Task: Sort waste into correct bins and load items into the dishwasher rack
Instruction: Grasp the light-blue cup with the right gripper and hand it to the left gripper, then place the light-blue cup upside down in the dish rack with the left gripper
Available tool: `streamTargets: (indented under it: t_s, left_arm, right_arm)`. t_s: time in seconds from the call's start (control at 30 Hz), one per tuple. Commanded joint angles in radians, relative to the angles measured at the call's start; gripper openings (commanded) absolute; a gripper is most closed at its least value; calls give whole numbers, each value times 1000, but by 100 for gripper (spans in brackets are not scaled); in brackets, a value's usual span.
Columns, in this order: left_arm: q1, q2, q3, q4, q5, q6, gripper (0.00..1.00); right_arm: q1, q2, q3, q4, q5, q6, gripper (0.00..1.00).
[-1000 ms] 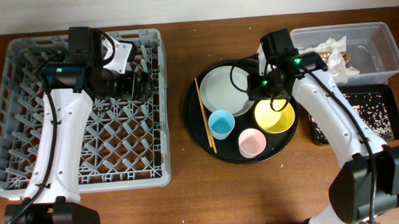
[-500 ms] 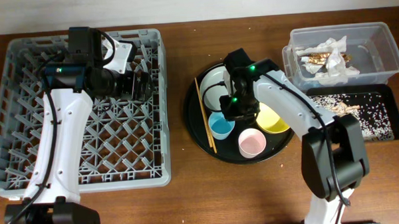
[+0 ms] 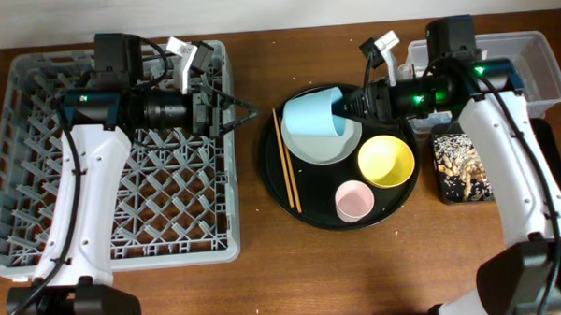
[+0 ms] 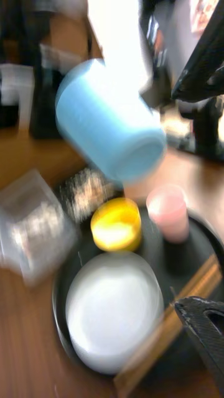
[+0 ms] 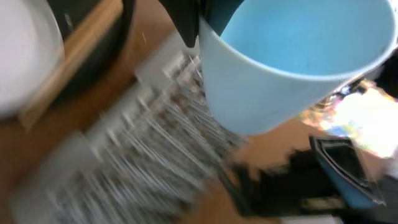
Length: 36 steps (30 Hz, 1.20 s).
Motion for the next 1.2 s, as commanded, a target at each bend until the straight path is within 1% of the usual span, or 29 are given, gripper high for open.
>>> streamTargets:
  t_s: [0.0,0.1,0.13,0.2,0.27,0.33,0.37,0.4,0.43,0.47,0.5,0.53,0.57,0.63,0.7,0.73,0.77,0.8,0.83,0.87,0.9,0.93,0.97,1.0,1.07,1.1,1.17]
  left_arm:
    - [-1,26,17,0,315,10,99]
    - [-68,43,16,1,356,18,99]
    - [-112,51,16,6,356,28,99]
    - [-169,68,16,37,356,28,99]
    - [-188,75,16,73,360,28,99]
    - [-187,75,16,73,363,28,90]
    - [-187,75,16,73,363,28,81]
    - [-187,75,16,73,363,28,79]
    - [-187,75,16,73,363,28,73]
    - [-187,75,16,73,360,28,64]
    - [-187,75,16,73,359,28,61]
    - [-187,75,16,73,359,28,60]
    - [-187,75,16,77,359,28,60]
    - [-165,74,19,92,359,28,59]
    - [-108,71,19,90,336,28,56]
    - [-80,68,19,86,275,27,55]
    - [-56,64,19,72,160,27,55]
    - [-43,51,19,32,-50,27,55]
    - [-46,31,19,-18,-323,27,55]
    - [-58,10,19,-76,-625,0,55]
    - [-70,4,19,-156,-852,-21,55]
    - [-79,8,18,-245,-1025,-73,55]
    - [-78,13,16,-323,-1114,-136,55]
    - [-79,17,15,-361,-1119,-148,55]
    - [-79,31,15,-429,-1124,-230,55]
    - [-79,43,15,-479,-1135,-290,55]
    - [-95,62,-26,-516,-1134,-303,53]
  right_arm:
    - [29,11,0,99,-263,-55,4]
    - [35,11,0,174,-261,-47,4]
    - [39,11,0,207,-251,-14,4]
    - [65,11,0,256,-195,52,4]
    - [116,11,0,257,-104,55,4]
    - [153,11,0,301,-39,113,4]
    - [171,11,0,327,-17,136,4]
    - [176,11,0,332,-2,138,4]
    - [175,11,0,332,15,142,4]
    - [175,11,0,339,29,156,4]
    - [175,11,0,343,37,156,15]
    - [174,11,0,350,40,156,34]
    - [172,11,0,360,40,156,63]
    - [139,11,0,356,66,161,79]
    - [71,11,0,327,116,181,95]
    - [34,11,0,301,166,198,98]
    - [-1,11,0,259,228,209,98]
    - [-25,11,0,211,289,213,98]
    - [-33,11,0,155,396,214,98]
    - [-29,11,0,119,468,212,98]
    - [-27,12,0,87,516,212,98]
    - [-27,12,0,59,546,212,98]
    - [-27,13,0,36,575,212,98]
    - [-27,14,0,23,590,212,99]
    - [-27,20,0,6,590,211,98]
    - [-27,20,0,-5,598,207,98]
    - [-27,20,0,-18,631,204,99]
